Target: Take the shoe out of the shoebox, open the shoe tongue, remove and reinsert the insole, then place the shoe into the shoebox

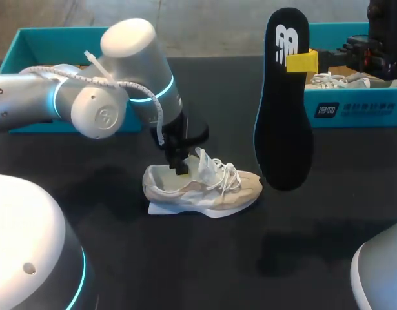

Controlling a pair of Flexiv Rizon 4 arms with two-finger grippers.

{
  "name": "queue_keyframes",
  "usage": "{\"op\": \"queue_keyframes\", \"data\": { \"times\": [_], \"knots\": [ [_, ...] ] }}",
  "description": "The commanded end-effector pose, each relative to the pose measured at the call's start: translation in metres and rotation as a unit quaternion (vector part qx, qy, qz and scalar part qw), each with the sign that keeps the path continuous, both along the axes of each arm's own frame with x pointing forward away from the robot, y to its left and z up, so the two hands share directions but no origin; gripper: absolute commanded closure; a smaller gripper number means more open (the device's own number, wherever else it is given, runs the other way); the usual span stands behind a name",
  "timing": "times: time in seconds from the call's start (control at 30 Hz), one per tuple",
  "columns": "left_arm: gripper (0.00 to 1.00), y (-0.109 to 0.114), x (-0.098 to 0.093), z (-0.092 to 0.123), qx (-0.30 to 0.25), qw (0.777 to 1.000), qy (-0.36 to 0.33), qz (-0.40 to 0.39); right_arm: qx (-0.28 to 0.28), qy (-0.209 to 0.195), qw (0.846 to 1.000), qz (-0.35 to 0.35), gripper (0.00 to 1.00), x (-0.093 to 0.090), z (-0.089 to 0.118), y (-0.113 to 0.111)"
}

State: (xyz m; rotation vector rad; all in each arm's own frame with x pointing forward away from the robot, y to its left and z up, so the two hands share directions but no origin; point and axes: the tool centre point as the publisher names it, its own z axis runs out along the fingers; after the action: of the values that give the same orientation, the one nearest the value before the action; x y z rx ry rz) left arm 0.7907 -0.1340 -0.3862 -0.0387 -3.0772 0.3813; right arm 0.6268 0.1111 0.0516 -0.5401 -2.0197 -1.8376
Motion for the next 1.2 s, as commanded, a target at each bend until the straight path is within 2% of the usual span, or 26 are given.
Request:
{"op": "queue_keyframes", "data": {
  "times": [0.03,0.07,0.37,0.83,1.07,1.2],
  "knots": [
    [0.89,-0.002,0.002,-0.005,0.001,1.000,0.002,-0.001,-0.001,0.000,1.000,0.001,1.00,0.002,0.000,0.002],
    [1.00,-0.003,0.002,-0.005,0.002,1.000,0.003,-0.002,-0.001,0.000,1.000,0.001,1.00,0.002,0.000,0.002],
    [1.00,-0.003,0.003,-0.005,-0.004,1.000,0.005,-0.010,-0.001,0.000,1.000,0.001,1.00,0.002,0.000,0.002],
    [1.00,-0.002,0.007,0.028,-0.051,0.996,-0.015,-0.076,-0.001,0.000,1.000,0.001,1.00,0.002,0.000,0.002],
    [1.00,-0.006,-0.001,0.041,-0.052,0.988,-0.018,-0.145,-0.001,0.000,1.000,0.001,1.00,0.002,0.000,0.002],
    [1.00,-0.009,-0.006,0.053,-0.059,0.976,-0.025,-0.208,-0.001,0.000,1.000,0.001,1.00,0.002,0.000,0.002]
  ]
}}
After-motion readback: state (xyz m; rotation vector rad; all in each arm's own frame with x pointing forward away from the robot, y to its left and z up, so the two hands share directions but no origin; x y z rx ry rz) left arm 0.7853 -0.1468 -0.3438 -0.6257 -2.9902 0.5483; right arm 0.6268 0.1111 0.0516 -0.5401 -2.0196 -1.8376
